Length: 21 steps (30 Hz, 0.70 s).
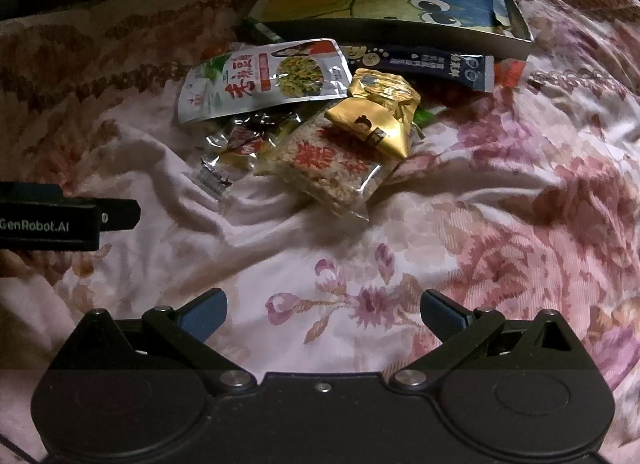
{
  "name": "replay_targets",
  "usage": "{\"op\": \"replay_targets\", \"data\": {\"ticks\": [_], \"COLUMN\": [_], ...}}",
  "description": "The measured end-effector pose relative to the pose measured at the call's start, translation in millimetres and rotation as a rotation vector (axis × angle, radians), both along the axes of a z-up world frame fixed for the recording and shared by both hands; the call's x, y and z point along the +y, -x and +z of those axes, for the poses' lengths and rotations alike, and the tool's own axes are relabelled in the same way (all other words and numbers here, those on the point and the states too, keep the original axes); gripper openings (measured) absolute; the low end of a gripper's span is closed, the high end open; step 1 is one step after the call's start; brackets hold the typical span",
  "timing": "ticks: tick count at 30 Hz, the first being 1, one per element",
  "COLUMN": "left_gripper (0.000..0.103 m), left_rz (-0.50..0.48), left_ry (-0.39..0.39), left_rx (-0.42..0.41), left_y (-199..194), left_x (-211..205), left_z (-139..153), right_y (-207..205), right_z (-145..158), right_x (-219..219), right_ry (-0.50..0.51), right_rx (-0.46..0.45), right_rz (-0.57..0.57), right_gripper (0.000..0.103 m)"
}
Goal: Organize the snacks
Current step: 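Move the right tool toward the clear rice-cracker bag under the gold packet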
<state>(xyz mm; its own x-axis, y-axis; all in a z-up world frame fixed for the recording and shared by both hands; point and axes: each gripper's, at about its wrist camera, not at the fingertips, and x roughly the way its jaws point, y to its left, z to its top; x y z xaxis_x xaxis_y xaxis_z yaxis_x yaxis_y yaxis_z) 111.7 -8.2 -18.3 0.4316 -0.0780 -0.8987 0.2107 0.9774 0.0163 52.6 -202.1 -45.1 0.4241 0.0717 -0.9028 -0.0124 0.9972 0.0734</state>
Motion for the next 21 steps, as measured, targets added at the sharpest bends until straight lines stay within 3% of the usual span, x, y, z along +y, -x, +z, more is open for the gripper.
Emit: {"op": "replay_targets", "data": {"ticks": [10, 17, 21], "left_gripper": [0.102, 0.102, 0.102], "left_rz": [-0.060, -0.128, -0.126], "left_ry": [-0.011, -0.026, -0.009], "left_rx": [0.038, 0.029, 0.025], "left_y": [-20.2, -36.5, -40.8], "left_x": [-10.6, -25.1, -27.9], "left_z": [-4.9, -8.9, -14.2], "right_y": [-12.6, -18.1, -23.7], "right_z": [-6.5, -1.8, 0.6], "right_x": [-3.8, -18.8, -31.5], "right_ry": [0.018, 0.032, -0.017], "right_rx": [-0.008, -0.092, -0.128], "right_rz": [-0.014, -0.086, -0.140], "right_gripper": [0.103, 0.102, 0.102]}}
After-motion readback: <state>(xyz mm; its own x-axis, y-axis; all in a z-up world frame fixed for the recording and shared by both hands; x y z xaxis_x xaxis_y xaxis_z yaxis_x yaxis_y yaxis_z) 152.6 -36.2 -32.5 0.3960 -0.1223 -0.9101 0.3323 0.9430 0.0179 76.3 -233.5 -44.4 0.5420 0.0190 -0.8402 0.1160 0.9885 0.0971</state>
